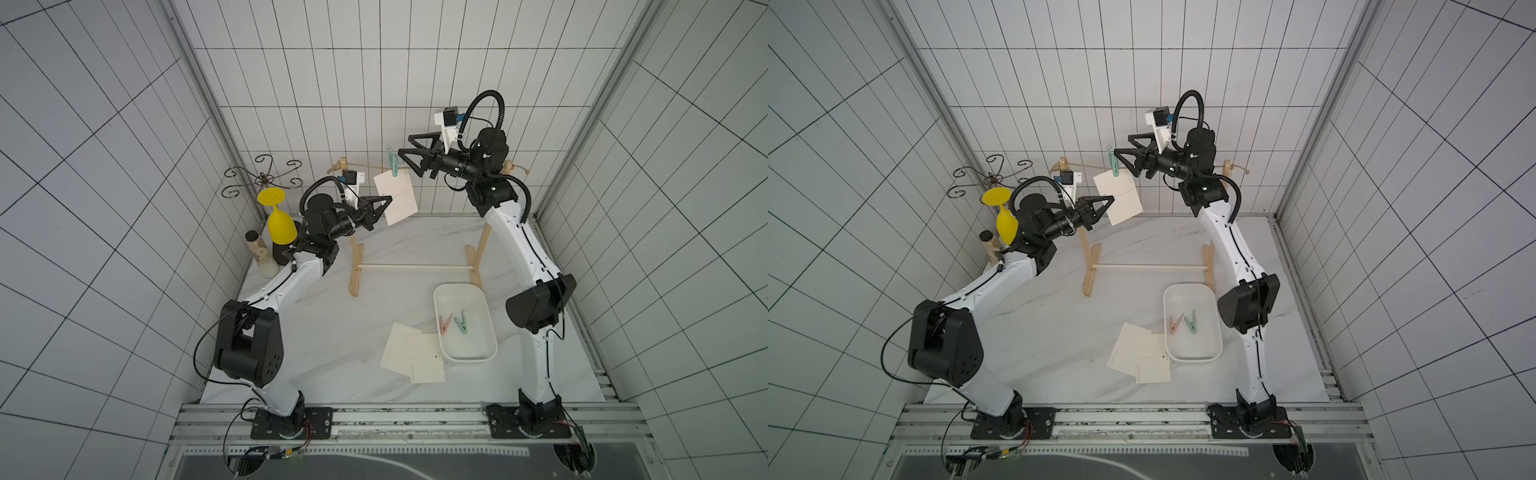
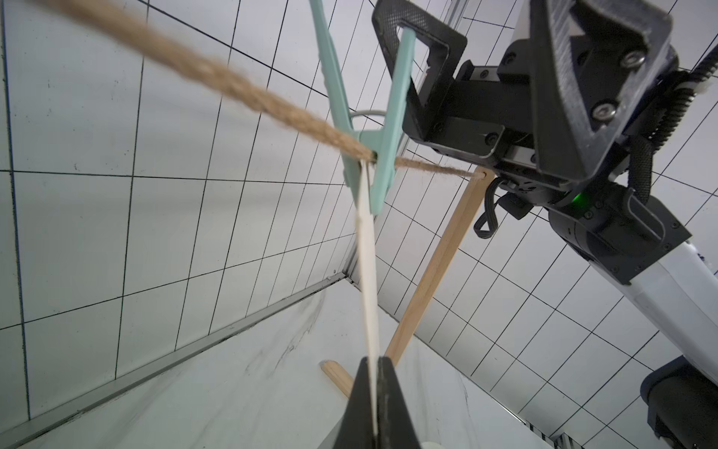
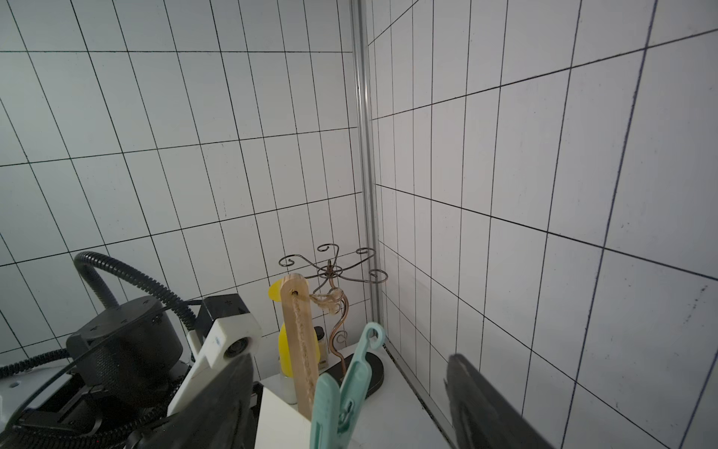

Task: Remove the postcards from the strings
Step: Remove the clamp from the clothesline.

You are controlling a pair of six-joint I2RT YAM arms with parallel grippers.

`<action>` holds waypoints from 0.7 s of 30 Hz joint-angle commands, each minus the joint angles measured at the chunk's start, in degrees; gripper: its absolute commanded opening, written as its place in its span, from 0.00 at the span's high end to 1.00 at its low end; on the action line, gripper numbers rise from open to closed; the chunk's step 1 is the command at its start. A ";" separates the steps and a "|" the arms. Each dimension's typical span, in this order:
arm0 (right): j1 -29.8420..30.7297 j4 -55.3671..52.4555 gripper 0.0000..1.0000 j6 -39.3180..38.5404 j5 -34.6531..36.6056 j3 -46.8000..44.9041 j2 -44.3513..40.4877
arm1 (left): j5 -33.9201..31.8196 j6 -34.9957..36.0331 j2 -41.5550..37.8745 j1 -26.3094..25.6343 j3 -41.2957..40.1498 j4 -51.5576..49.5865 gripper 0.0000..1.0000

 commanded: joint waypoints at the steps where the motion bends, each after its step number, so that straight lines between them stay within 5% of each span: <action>1: 0.57 -2.02 0.21 -1.80 -0.87 0.19 1.70 | 1.66 1.99 -0.95 0.32 1.77 -1.99 1.00; 21: 2.41 -10.11 0.15 -9.83 -2.79 0.15 2.97 | -1.15 13.06 -1.75 0.31 4.63 -15.37 1.00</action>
